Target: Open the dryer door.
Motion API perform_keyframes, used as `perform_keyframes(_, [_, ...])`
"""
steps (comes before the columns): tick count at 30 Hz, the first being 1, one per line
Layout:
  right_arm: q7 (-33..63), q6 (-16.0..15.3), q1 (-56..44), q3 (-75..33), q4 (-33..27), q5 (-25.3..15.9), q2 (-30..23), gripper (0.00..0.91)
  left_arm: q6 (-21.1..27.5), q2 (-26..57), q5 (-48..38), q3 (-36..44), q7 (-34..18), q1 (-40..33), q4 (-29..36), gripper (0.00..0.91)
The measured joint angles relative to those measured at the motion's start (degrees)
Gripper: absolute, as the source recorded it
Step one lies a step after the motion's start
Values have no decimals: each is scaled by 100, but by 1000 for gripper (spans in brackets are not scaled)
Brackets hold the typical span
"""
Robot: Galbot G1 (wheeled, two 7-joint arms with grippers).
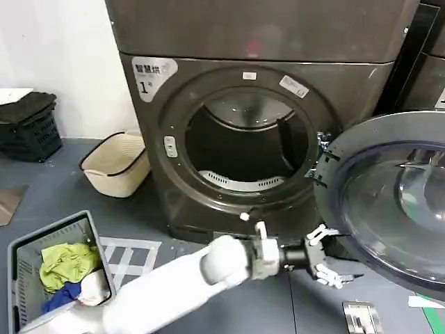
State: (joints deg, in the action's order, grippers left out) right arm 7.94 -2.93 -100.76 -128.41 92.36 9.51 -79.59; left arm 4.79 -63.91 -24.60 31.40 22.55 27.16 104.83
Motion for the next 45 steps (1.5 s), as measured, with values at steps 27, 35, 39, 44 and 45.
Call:
perform_keyframes(27, [-145,162,541,1015,-505,-555,941,907,-2959,3869,1943,-3233,860,3214,1076,907])
perform_keyframes(35, [-158,166,750,1358,-497,-684,902,907,-4187,4742,3417,-4006,663,3394,596,907])
perform_keyframes(39, [-168,193,804,1484,-541,-687,891,907,-4712,5094,4249,-4308,447,3387,289,907])
perform_keyframes(44, [-250,374,815,1546,-614,-671,915,907,-5210,5417,5300,-4584,148,3299,-44,907])
perform_keyframes(45, [-269,406,817,1564,-624,-668,915,907,-5212,5470,5594,-4655,54,3274,-121,907])
